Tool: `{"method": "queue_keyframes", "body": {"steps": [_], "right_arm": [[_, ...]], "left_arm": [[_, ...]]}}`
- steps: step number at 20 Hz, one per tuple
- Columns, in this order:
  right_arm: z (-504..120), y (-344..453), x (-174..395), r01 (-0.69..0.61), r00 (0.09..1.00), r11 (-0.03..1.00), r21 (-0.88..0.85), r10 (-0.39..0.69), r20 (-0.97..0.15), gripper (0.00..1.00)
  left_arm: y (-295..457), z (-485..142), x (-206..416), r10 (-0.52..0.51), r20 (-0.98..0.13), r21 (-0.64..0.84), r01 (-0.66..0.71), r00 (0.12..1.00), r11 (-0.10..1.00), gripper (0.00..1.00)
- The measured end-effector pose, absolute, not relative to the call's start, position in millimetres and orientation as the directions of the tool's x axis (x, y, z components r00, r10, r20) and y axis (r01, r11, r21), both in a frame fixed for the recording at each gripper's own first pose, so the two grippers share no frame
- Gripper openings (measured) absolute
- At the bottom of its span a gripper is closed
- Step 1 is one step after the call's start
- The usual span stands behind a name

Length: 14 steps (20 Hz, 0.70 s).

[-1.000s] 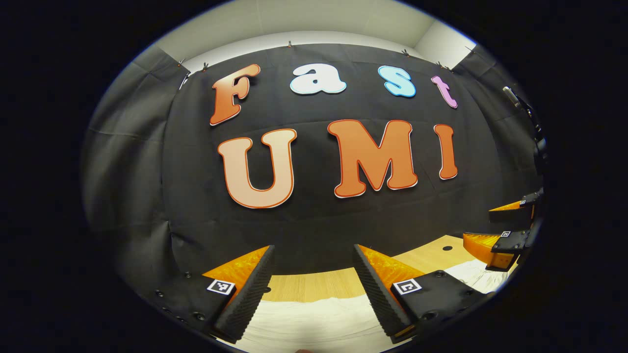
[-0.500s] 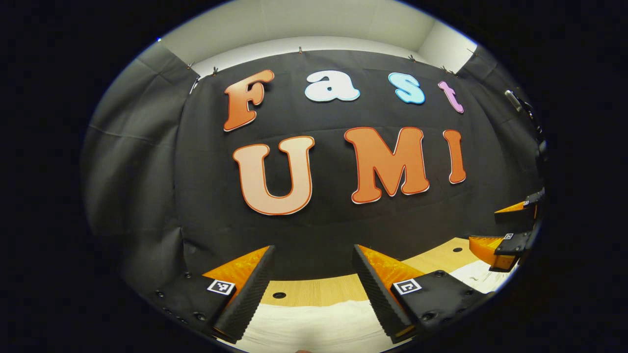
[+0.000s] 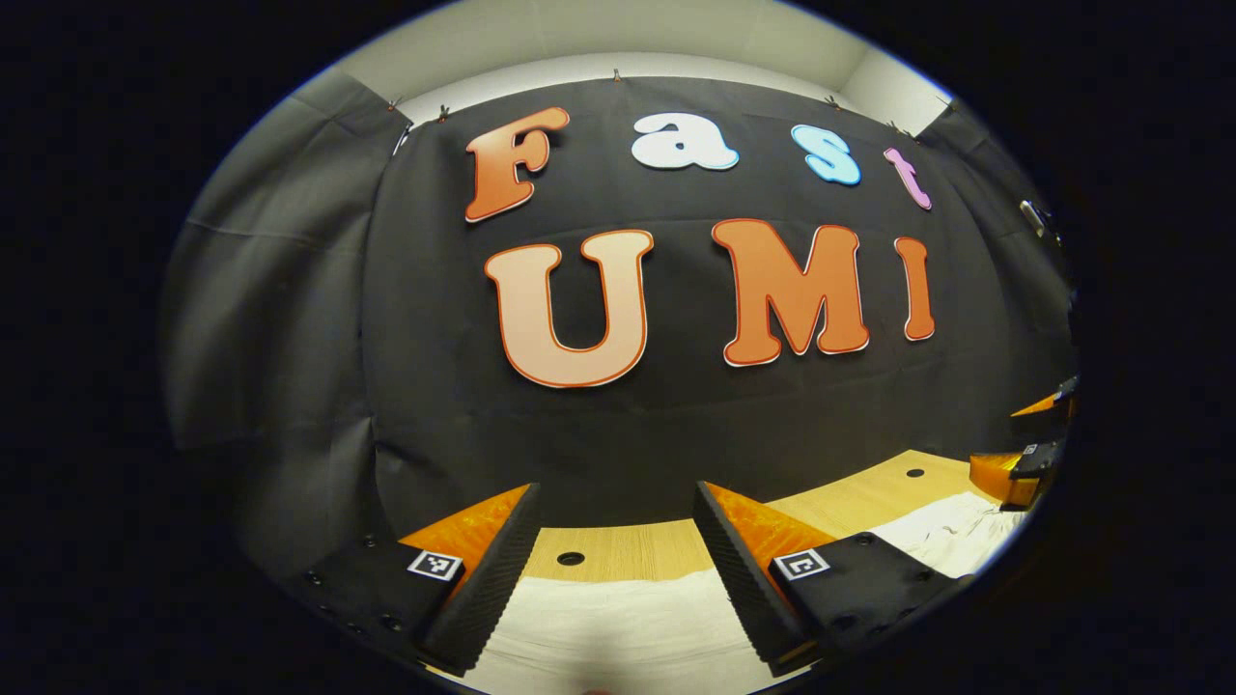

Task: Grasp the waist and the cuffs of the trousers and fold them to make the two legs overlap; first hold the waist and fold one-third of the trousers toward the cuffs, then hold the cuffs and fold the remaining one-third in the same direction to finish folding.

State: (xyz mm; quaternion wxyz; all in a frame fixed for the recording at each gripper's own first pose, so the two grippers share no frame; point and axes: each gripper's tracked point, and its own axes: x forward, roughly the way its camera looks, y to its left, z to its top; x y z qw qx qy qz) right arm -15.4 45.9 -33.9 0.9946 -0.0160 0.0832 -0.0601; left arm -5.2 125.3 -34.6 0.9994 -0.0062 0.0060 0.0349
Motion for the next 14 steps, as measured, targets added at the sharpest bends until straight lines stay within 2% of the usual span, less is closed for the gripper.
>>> {"method": "queue_keyframes", "body": {"steps": [2, 4, 7, 14], "right_arm": [[-42, 50, -7, 0.057, 0.978, 0.998, -0.024, -0.06, -0.201, 0.99], [-49, 43, 3, 0.038, 0.974, 0.999, -0.021, -0.042, -0.22, 0.99], [-62, 26, 15, 0.041, 0.964, 0.999, 0.01, -0.037, -0.263, 0.99], [-130, -61, 21, 0.174, 0.863, 0.985, -0.014, -0.16, -0.478, 0.99]], "left_arm": [[132, -46, 2, 0.133, -0.06, 0.016, -0.132, 0.989, 0.991, 1.0], [141, -67, 3, 0.213, -0.143, 0.03, -0.211, 0.967, 0.977, 1.0], [141, -101, 5, 0.238, -0.261, 0.011, -0.243, 0.936, 0.97, 1.0], [190, -163, -22, 0.36, -0.479, 0.039, -0.39, 0.801, 0.92, 1.0]]}}
